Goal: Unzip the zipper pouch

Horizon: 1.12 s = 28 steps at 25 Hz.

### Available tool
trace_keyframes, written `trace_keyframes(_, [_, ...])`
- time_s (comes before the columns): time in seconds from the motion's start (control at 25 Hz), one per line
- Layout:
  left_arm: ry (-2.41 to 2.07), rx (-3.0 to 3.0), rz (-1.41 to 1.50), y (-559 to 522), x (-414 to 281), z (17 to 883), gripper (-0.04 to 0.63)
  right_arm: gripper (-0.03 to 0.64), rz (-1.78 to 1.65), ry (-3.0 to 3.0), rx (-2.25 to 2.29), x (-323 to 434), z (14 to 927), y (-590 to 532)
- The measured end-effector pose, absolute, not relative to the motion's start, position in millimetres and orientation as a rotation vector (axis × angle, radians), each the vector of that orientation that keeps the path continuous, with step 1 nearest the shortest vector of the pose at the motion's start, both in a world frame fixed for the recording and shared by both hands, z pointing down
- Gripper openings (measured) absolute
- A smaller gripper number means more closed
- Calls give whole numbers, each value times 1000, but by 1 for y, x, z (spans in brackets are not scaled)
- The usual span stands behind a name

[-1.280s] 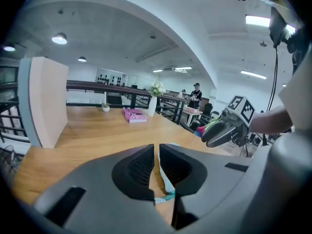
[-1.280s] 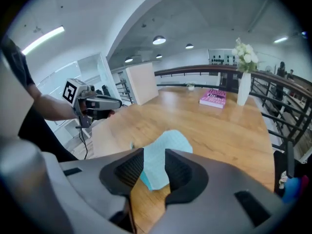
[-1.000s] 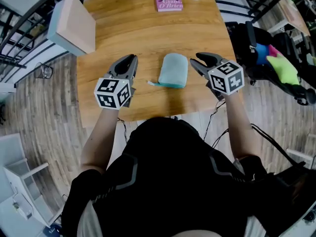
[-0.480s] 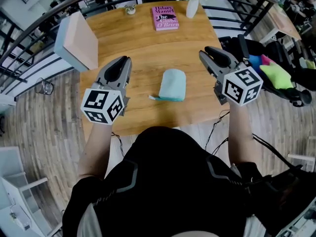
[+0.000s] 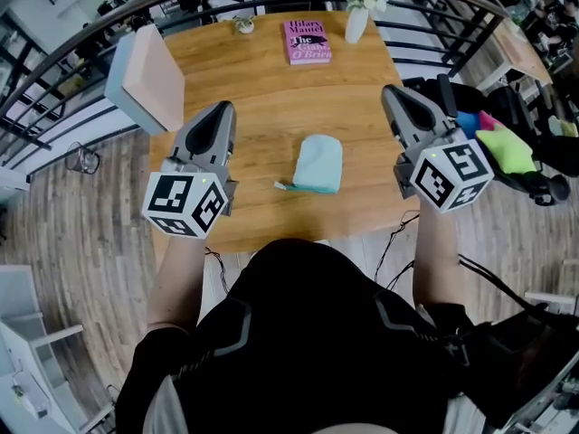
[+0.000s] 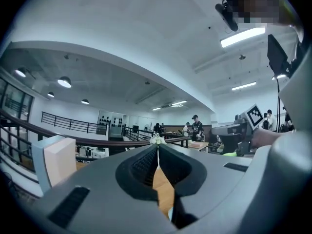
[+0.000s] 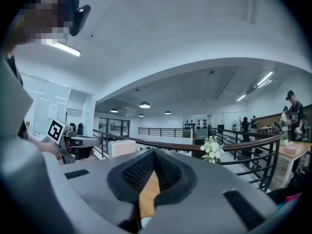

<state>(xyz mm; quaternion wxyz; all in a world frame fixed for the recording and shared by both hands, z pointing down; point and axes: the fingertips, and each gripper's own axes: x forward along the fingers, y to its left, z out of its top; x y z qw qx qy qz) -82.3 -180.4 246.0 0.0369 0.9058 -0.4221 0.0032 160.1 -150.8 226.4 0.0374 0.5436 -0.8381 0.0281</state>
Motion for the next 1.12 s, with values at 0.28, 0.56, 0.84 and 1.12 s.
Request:
trace_keyframes(0.28, [-1263,2735,4,-185,-85,249,29,8,39,-2515,1699,163,224,-154])
trace_keyframes(0.56, [-1312,2740,48,-184,-86,250,29,8,37,-2510,1686,160,227,-154])
trace_keyframes(0.84, [-1377,2765,105,-186,-80,252,29,8,27,-2494,1687,165,229,-153])
trace_keyframes(1.12, [-1383,2749,91,-186,-73,252,29,8,24,-2488,1666,168,227,-153])
